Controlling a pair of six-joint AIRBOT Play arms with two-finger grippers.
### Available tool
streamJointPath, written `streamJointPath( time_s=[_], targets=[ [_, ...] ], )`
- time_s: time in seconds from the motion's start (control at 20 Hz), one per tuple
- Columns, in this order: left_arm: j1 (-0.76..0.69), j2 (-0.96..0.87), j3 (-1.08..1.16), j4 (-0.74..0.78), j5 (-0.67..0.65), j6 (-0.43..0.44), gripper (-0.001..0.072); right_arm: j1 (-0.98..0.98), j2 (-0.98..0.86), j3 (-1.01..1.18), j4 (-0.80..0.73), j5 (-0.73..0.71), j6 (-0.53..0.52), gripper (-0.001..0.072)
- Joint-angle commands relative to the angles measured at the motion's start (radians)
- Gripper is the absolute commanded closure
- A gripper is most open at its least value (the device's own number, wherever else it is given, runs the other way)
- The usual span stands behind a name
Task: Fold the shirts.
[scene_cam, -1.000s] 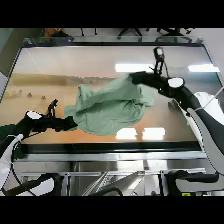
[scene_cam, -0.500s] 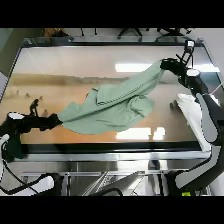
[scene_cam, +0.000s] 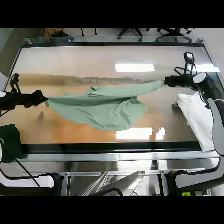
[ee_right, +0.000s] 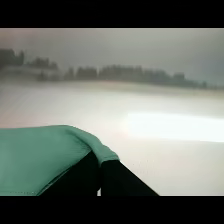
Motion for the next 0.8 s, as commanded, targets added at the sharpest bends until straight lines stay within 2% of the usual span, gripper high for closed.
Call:
streamJointPath(
  time_s=[0.0,0.15,0.25,0.3,0.35,0.4,0.5,0.65,0.75],
  targets=[
    [-0.107,-0.167,0.225,-0.002,-0.017,-0.001,0.0693,0.006,0.141,-0.187,-0.145,0.112,0.193,0.0698],
    [-0.200,-0.305,0.423,-0.002,-0.023,-0.007,0.0693,0.022,0.235,-0.310,-0.145,0.112,0.220,0.0697],
    [-0.244,-0.380,0.538,-0.002,-0.056,-0.043,0.0690,0.022,0.241,-0.314,-0.144,0.093,0.223,0.0697],
    [-0.262,-0.405,0.585,-0.002,-0.085,-0.074,0.0639,0.022,0.240,-0.314,-0.144,0.069,0.223,0.0697],
    [-0.273,-0.420,0.622,-0.002,-0.122,-0.096,0.0245,0.022,0.239,-0.314,-0.143,0.047,0.223,0.0697],
    [-0.275,-0.431,0.660,0.003,-0.159,-0.152,0.0008,0.022,0.239,-0.314,-0.143,0.032,0.223,0.0697],
    [-0.262,-0.437,0.732,0.004,-0.295,-0.241,0.0009,0.022,0.239,-0.314,-0.144,0.032,0.216,0.0697],
    [-0.266,-0.409,0.712,0.004,-0.534,-0.319,0.0009,0.021,0.236,-0.314,-0.144,0.014,0.192,0.0697],
    [-0.306,-0.335,0.568,0.004,-0.571,-0.341,0.0009,0.021,0.230,-0.314,-0.144,-0.011,0.193,0.0695]
  ],
)
